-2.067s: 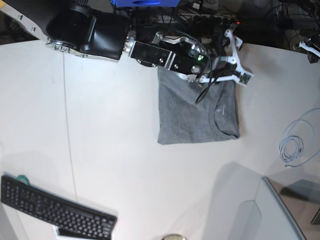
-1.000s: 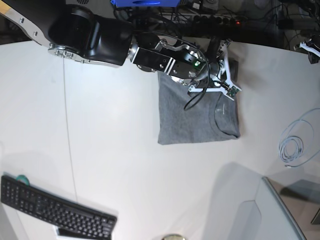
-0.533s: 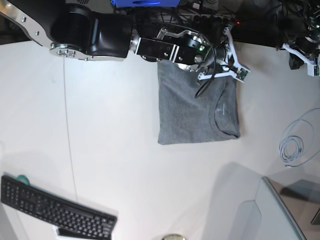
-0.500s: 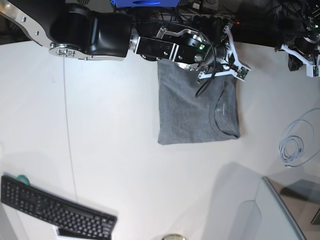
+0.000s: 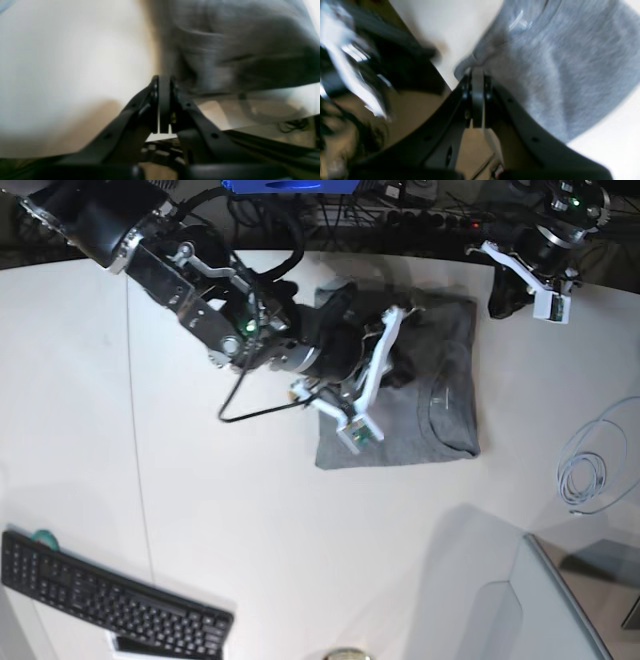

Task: Layout the t-shirt on the table in an organized manner, then fold the t-shirt properly
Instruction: 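Grasp the folded t-shirt corners with both grippers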

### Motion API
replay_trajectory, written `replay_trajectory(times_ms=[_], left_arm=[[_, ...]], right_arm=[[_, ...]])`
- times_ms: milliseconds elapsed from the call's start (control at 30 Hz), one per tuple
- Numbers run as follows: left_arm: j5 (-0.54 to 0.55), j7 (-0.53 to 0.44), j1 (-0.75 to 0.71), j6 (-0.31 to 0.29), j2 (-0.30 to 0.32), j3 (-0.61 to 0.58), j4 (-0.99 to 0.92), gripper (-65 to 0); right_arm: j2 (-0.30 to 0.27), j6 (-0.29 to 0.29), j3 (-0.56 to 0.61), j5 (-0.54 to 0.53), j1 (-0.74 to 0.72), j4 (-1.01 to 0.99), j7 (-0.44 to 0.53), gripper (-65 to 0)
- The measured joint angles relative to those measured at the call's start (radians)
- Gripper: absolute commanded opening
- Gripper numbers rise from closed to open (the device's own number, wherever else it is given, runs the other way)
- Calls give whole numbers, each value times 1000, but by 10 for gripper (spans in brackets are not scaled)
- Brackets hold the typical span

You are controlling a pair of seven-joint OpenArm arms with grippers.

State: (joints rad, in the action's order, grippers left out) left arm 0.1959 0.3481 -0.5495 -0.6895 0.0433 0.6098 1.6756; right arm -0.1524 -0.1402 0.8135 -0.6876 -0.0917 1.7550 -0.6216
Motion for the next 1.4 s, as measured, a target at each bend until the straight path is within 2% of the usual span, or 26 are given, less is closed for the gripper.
replay_trajectory(times_ms=[33,67,167,233,267,333,567,633,667,833,1000,1167,1400], left_arm=[[0,0,1,0,-9,0,0,-650],[0,0,0,0,-14,-1,5,-601],[0,0,-5,0,-24,2,56,-308],[0,-4,-2,5,-39,3,102,-160],[6,-8,-2,3,-41,1,116,-110],[7,-7,5,0,-41,-5,118,-81],[-4,3,85,4,-43,-51,45,-81],[-7,1,95,4,-43,-62,13,-104],[-8,4,103,6,-43,-68,-9,-143],[-5,2,134,7,-43,-63,-40,-441],[-7,4,129,7,-43,-61,-48,-648],[-1,7,130,7,-45,-52,-112,-650],[0,2,125,8,-45,126,-118,-650]], right_arm=[[-16,0,-38,12,13,2,8,-650],[-32,-9,-64,16,28,0,2,-650],[-65,-17,-80,21,59,-9,-16,-650],[-65,-6,-69,6,59,-8,-18,-650],[-65,-5,-69,6,58,-7,-13,-650],[-74,-5,-75,11,57,-7,-7,-650],[-74,-5,-76,11,61,-8,-10,-650],[-78,-5,-76,11,62,-8,-11,-650],[-79,-5,-76,11,62,-8,-11,-650],[-76,-5,-76,11,62,-8,-11,-650],[-76,-5,-76,10,61,-20,-9,-650],[-77,-5,-76,13,60,-56,-11,-650],[-76,-5,-76,10,59,-60,-8,-650]])
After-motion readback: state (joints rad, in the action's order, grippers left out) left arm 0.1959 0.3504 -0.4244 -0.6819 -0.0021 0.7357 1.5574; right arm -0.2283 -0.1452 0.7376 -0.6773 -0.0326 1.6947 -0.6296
